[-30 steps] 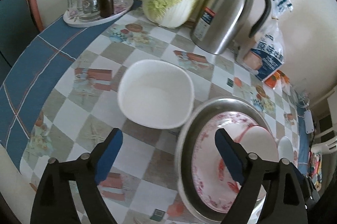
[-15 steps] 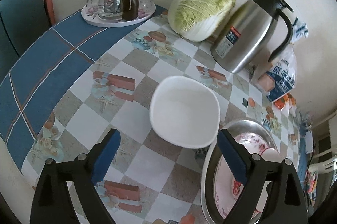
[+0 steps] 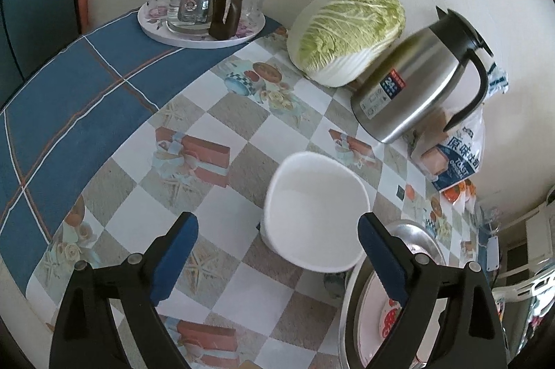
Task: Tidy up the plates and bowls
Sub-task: 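Move both tools over the rim of the white square bowl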
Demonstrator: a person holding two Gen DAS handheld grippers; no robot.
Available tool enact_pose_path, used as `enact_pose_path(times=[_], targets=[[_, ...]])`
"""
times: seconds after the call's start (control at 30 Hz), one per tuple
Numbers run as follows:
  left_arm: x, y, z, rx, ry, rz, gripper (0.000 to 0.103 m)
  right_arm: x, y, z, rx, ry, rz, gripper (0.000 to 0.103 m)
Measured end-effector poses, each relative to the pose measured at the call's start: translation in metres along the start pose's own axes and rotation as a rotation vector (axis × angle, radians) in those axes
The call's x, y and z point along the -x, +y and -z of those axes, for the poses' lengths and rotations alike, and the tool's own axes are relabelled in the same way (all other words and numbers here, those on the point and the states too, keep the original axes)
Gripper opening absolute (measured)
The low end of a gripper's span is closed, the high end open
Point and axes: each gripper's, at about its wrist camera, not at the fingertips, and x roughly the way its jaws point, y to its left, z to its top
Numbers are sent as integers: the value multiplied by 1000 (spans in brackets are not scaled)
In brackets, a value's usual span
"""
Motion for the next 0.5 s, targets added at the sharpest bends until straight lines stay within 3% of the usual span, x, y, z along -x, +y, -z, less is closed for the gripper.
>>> enact_pose_path(times=[0.2,0.5], targets=[[-2,12,-7,18,-23,1,94,0,11,-9,5,-4,9,103],[-25,24,-5,48,56,24,94,-9,45,-26,0,43,-67,103]])
